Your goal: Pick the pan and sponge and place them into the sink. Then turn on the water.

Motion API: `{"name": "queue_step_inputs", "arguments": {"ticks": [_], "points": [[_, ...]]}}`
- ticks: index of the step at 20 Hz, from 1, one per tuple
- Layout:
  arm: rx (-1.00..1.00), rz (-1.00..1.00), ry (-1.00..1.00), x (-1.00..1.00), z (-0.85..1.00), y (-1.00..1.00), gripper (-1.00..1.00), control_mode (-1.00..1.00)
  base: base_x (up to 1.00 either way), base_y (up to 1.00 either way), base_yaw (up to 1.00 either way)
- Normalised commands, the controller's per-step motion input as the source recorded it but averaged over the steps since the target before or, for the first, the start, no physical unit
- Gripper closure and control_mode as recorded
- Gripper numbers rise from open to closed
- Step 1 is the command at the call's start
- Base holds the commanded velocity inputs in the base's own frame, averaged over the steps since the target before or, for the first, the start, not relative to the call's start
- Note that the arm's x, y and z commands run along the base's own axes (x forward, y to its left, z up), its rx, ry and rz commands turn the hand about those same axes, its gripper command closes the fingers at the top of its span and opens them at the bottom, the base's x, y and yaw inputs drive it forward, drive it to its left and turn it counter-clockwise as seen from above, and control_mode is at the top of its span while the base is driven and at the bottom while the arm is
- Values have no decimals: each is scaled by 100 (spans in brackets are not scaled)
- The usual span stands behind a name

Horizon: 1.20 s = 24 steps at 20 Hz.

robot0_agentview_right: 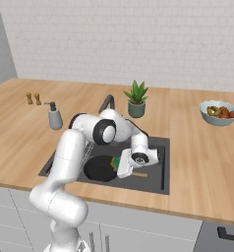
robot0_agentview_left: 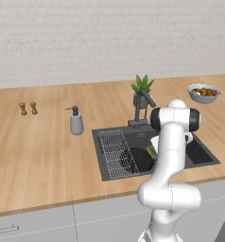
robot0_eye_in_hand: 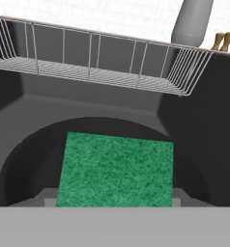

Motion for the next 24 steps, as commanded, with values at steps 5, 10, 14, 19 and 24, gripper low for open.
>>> {"name": "queue_step_inputs", "arguments": {"ticks": [5, 10, 14, 19, 24], "points": [[0, -6, 0, 26, -26, 4, 100, -100, 0, 0, 0], [0, -8, 0, 5, -13, 12, 100, -100, 0, 0, 0], [0, -10, 0, 0, -2, 13, -100, -100, 0, 0, 0], [0, -7, -3, -2, 0, 14, -100, -100, 0, 0, 0], [0, -5, -4, 0, 3, 3, -100, -100, 0, 0, 0]]}}
